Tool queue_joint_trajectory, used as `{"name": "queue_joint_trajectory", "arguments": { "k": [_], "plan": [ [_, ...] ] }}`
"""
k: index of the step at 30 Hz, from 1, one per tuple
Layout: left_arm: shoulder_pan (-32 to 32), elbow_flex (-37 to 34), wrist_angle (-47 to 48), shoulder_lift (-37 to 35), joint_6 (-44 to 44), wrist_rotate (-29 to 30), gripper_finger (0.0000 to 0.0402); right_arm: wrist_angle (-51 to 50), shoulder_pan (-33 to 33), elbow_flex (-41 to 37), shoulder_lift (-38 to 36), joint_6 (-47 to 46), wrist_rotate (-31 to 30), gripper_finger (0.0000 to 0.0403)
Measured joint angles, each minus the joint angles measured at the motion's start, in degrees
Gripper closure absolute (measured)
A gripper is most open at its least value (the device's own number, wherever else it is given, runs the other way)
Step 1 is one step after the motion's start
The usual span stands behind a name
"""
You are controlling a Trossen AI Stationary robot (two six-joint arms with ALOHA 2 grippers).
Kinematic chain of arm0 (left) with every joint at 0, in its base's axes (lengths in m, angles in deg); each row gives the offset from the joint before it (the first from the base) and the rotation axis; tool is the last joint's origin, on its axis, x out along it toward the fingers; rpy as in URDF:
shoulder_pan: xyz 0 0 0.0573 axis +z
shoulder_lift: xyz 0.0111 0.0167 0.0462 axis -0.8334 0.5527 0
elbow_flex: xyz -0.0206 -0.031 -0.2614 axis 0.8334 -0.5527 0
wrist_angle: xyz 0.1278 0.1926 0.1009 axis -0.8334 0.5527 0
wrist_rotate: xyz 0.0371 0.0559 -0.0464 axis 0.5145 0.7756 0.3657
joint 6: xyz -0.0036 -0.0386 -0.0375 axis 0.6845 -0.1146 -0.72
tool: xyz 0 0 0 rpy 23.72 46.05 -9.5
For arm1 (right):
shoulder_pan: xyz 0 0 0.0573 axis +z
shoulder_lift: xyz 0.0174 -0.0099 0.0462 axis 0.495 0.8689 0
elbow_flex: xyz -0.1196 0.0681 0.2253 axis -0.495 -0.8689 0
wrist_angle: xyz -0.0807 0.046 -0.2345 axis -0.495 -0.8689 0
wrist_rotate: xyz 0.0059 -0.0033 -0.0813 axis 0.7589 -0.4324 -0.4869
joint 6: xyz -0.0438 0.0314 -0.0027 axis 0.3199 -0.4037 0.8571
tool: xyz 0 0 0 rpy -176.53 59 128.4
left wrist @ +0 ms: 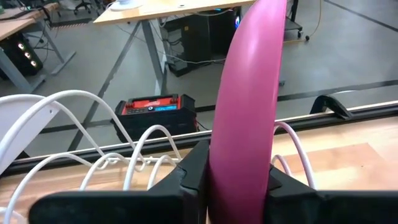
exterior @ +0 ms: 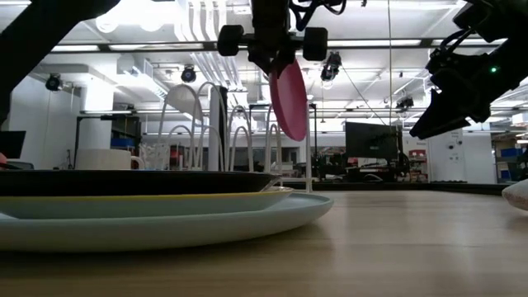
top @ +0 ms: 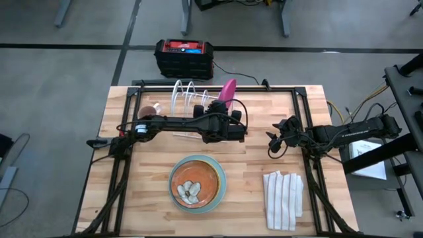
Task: Sort dishes
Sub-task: Put the pink plate into the dish rack
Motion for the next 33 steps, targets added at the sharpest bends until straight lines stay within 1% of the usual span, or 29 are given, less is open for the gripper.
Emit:
{"name": "queue_joint_trajectory", "arguments": {
  "k": [3, 8, 14, 19, 21, 23, 25, 27, 33],
  "plan": [
    [-0.1, 0.0, -0.2, 0.0, 0.0, -0.2, 0.0342, 0.0, 0.0, 0.0, 0.0, 0.0, 0.0, 0.0167],
    [-0.1, 0.0, -0.1, 0.0, 0.0, -0.8, 0.0308, 0.0, 0.0, 0.0, 0.0, 0.0, 0.0, 0.016],
    [-0.1, 0.0, 0.0, 0.0, 0.4, -1.1, 0.0268, 0.0, 0.0, 0.0, 0.0, 0.0, 0.1, 0.0165],
    [-0.3, 0.7, 0.6, 0.0, 0.8, -1.5, 0.0248, 0.0, 0.0, 0.0, 0.0, -0.6, 0.1, 0.0166],
    [-0.5, 2.7, 0.8, 0.0, 4.2, -3.0, 0.0245, 0.0, 0.0, 0.0, 0.0, -0.8, 0.4, 0.0163],
    [-0.9, 5.5, 0.9, -0.1, 10.5, -5.5, 0.0244, -0.1, 0.1, -0.2, 0.0, -0.8, 0.4, 0.0161],
    [-1.5, 5.0, -2.3, -1.7, 18.7, -8.1, 0.0243, -0.4, 0.1, -0.2, 0.0, -1.1, 0.5, 0.016],
    [-2.4, 4.9, -2.6, -3.1, 25.0, -11.0, 0.0243, -0.5, 0.1, -0.3, 0.0, -1.5, 0.6, 0.0163],
    [-7.0, 5.4, 6.5, -7.9, 35.9, -23.1, 0.0246, -0.5, 0.1, -0.7, 0.0, -2.1, 1.9, 0.0171]
  ]
}}
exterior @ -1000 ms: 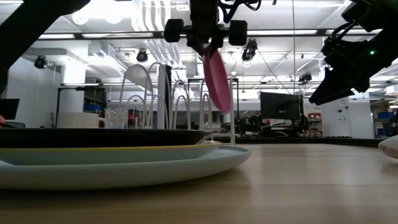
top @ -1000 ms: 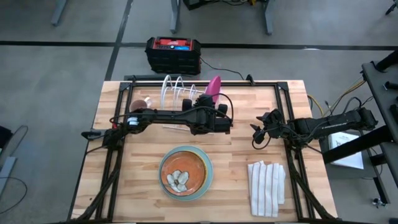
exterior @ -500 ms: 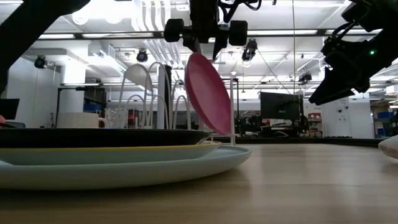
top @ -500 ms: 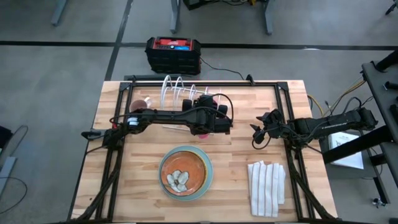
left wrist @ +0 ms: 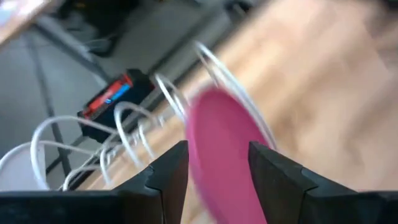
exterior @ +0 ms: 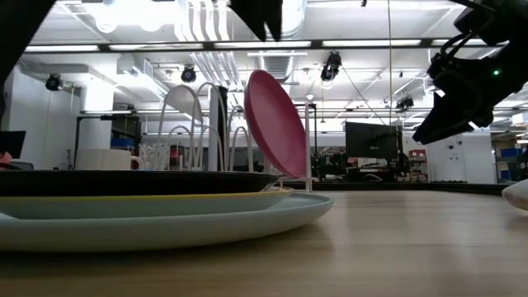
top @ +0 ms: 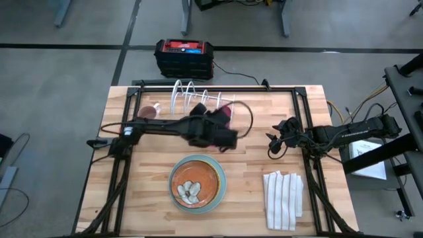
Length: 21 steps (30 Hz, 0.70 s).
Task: Sort dishes
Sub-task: Put the pink plate into the dish rack
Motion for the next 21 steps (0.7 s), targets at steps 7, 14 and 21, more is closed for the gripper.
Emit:
{"name": "queue_joint_trajectory", "arguments": {
  "k": [7, 14, 21],
  "plan": [
    [-6.7, -0.3, 4.0, -2.5, 20.1, -15.6, 0.0295, 0.6, 0.0, -0.2, 0.0, 0.0, 0.0, 0.0165],
    [-8.9, -0.7, 4.4, -2.4, 30.6, -19.4, 0.0392, 0.6, 0.0, 1.7, 0.0, 1.5, 0.0, 0.0173],
    [-6.4, -3.7, 5.2, -2.4, 31.7, -19.5, 0.0401, 1.1, 0.0, 3.5, 0.0, 3.8, 0.0, 0.0187]
  ]
}}
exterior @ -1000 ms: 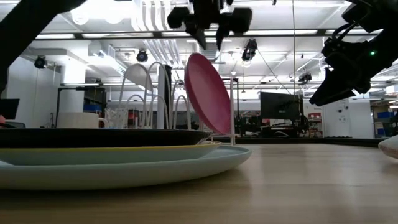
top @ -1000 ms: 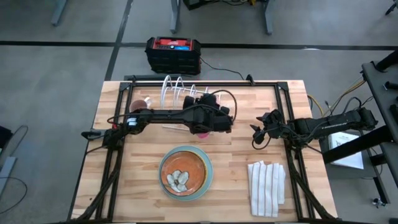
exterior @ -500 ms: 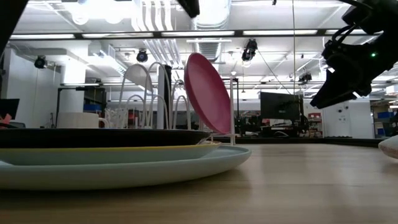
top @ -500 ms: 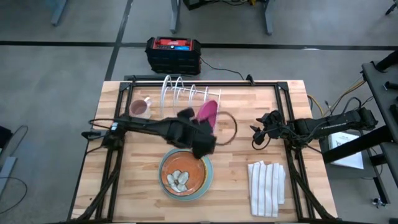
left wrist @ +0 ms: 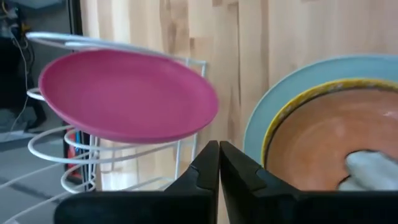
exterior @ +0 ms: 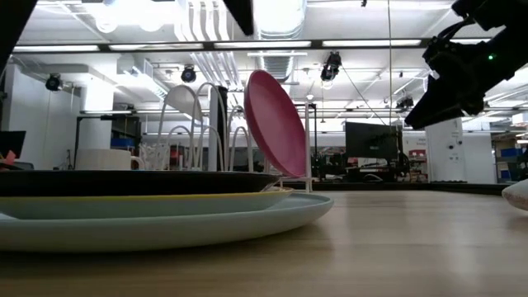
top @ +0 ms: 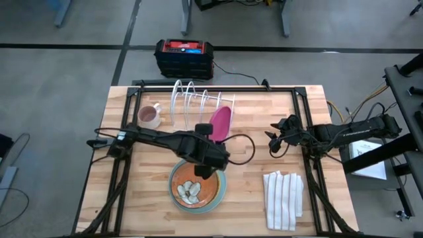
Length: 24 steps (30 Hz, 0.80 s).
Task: Sort dishes
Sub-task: Put the pink plate into the dish rack
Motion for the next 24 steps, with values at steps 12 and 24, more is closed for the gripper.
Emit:
{"name": "queue_joint_trajectory", "arguments": {
  "k": [12, 24],
  "plan": [
    [4.1, -9.6, -4.7, 0.0, 1.6, -0.3, 0.0401, -0.1, 0.0, -0.2, 0.0, 0.6, 0.0, 0.0192],
    [8.5, -15.6, -13.4, -0.3, 6.0, 1.4, 0.0401, -0.1, 0.0, -0.2, 0.0, 0.5, -0.1, 0.0192]
  ]
}}
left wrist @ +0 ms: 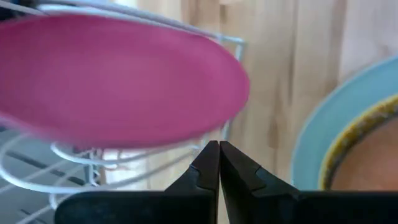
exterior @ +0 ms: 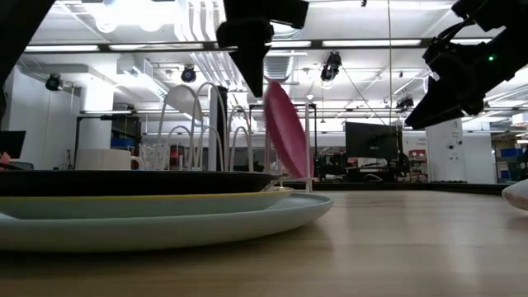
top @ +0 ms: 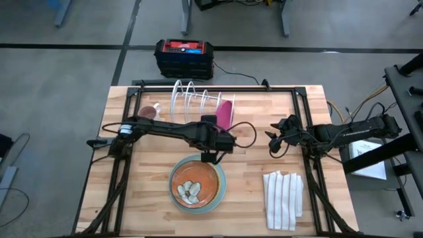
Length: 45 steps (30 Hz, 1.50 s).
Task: Sort dishes
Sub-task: Put the pink plate into the dish rack
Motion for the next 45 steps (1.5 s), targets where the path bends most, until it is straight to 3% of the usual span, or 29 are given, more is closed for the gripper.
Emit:
{"name": "queue_joint_trajectory", "arguments": {
  "k": [12, 18, 25, 28, 35, 42, 45],
  "plan": [
    [3.0, 0.3, 0.3, -0.2, 0.4, 2.8, 0.0401, 0.0, 0.0, -0.2, 0.0, 0.0, 0.0, 0.0196],
    [1.1, 5.0, 5.6, -0.4, -1.7, 2.3, 0.0401, 0.6, 0.0, -0.6, 0.0, -0.2, -0.5, 0.0197],
    [-1.0, 12.1, 9.9, -0.6, 0.9, 4.8, 0.0401, 13.2, -0.2, -0.7, 0.0, 6.3, -1.0, 0.0215],
    [-0.8, 15.1, 8.5, -0.6, 7.9, 2.5, 0.0401, 19.9, -0.8, -0.6, 0.0, 10.9, -0.9, 0.0235],
    [3.4, 16.7, 1.6, -0.6, 23.5, -1.7, 0.0401, 20.0, -5.1, 4.7, 0.0, 19.3, -0.5, 0.0298],
    [11.1, 12.7, -6.4, -0.6, 30.6, -3.3, 0.0401, 20.0, -10.1, 8.1, 0.5, 25.0, 0.0, 0.0371],
    [14.1, 11.0, -8.8, -0.6, 35.7, -8.0, 0.0401, 19.5, -12.3, 9.3, 2.0, 26.4, 0.1, 0.0396]
  ]
}}
